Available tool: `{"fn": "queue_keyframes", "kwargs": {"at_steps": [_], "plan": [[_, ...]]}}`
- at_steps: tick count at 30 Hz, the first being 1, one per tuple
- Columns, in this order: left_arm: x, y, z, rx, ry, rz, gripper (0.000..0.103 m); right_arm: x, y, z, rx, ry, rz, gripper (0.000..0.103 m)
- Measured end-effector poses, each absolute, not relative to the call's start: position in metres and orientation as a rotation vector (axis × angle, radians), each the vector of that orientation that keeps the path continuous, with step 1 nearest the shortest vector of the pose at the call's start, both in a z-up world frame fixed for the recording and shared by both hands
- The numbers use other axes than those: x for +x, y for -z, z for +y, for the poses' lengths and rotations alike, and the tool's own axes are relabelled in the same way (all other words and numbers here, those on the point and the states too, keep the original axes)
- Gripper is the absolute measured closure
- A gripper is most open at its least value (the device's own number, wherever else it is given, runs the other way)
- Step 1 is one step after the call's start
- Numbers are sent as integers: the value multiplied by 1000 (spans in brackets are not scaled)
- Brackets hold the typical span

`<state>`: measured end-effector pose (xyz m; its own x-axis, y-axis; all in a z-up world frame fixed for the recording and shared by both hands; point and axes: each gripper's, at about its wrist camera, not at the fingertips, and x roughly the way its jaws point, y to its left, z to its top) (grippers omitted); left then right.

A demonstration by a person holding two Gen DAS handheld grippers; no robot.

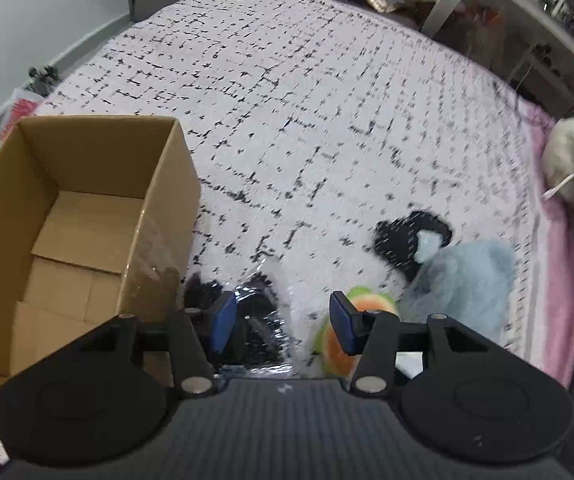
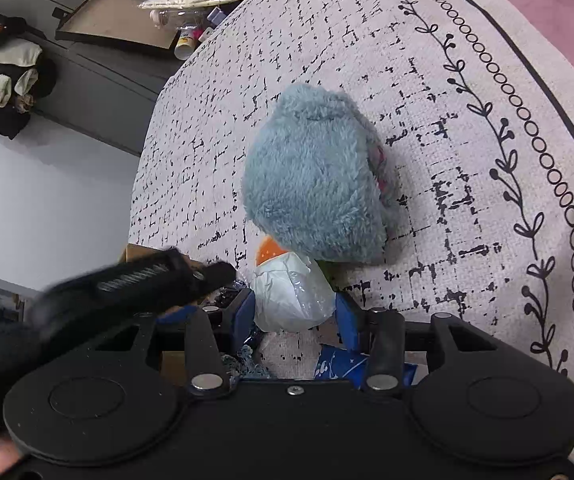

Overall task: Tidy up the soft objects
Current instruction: 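Carry the black bag over the cardboard box while right gripper carries the white bag there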

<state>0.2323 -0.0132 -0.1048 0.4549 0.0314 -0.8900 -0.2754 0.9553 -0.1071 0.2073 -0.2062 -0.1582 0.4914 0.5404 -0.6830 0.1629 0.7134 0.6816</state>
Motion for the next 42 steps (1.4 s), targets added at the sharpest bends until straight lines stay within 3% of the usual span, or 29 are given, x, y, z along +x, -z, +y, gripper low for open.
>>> {"fn": "queue_keyframes", "kwargs": {"at_steps": [9,22,23,25,31,37,42], "plan": [[244,134,-23,-152,-294,1150,53,201,154,-215,786,-255,1046,59],[243,146,-13,-190,-328,1214,41,196,148,-219,808,-265,1037,60],[243,145,-10,-209,-339,1209,43,196,148,-218,806,-267,1035,60],[241,143,-4,-231,-365,1201,61,195,146,-218,802,-271,1029,60],[232,136,11,-305,-351,1154,86,192,142,-218,800,-284,1017,60],[222,122,16,-369,-281,1113,96,189,137,-208,779,-313,1003,60],[212,110,22,-425,-217,1063,98,189,131,-202,759,-331,987,60]]}}
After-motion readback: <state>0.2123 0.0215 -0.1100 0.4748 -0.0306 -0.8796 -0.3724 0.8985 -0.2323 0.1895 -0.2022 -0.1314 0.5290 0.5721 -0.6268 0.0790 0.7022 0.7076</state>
